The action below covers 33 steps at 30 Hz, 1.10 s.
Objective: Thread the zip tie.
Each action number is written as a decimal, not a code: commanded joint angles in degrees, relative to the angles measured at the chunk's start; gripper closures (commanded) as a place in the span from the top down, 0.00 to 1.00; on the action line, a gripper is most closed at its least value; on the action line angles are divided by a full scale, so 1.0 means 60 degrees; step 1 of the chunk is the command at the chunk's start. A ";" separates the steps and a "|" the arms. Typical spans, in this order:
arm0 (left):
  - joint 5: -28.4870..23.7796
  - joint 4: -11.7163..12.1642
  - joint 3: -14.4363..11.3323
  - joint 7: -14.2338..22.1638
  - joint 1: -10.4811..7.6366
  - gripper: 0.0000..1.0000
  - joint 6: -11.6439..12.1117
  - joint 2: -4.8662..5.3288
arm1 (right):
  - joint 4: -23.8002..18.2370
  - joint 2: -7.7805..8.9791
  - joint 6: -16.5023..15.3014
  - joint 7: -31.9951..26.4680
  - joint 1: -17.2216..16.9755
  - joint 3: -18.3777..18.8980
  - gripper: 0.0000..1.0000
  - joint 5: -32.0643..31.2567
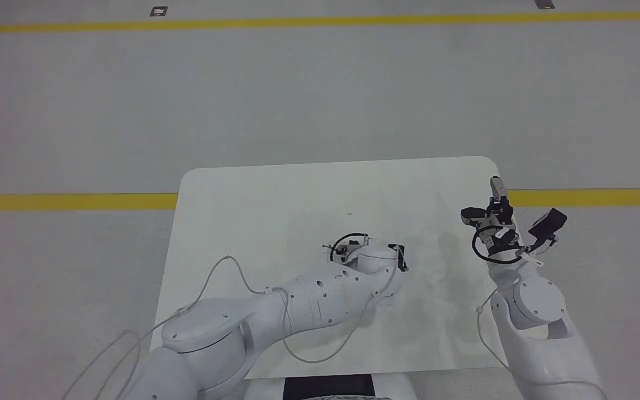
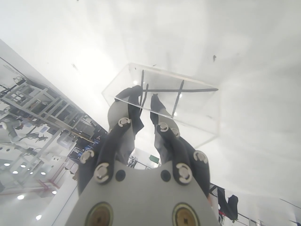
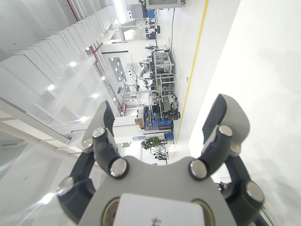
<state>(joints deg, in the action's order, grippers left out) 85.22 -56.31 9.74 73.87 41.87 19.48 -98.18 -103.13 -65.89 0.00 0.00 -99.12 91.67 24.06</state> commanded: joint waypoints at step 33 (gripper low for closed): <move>0.0206 -0.0115 0.0000 0.0019 0.0114 0.06 0.0000 -0.0006 | 0.0000 0.0000 0.0000 0.0000 0.0000 0.0000 1.00 0.0000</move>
<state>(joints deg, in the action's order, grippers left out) 86.57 -56.73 9.74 73.80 42.55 19.48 -98.32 -103.13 -65.89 0.00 0.00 -99.12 91.67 24.06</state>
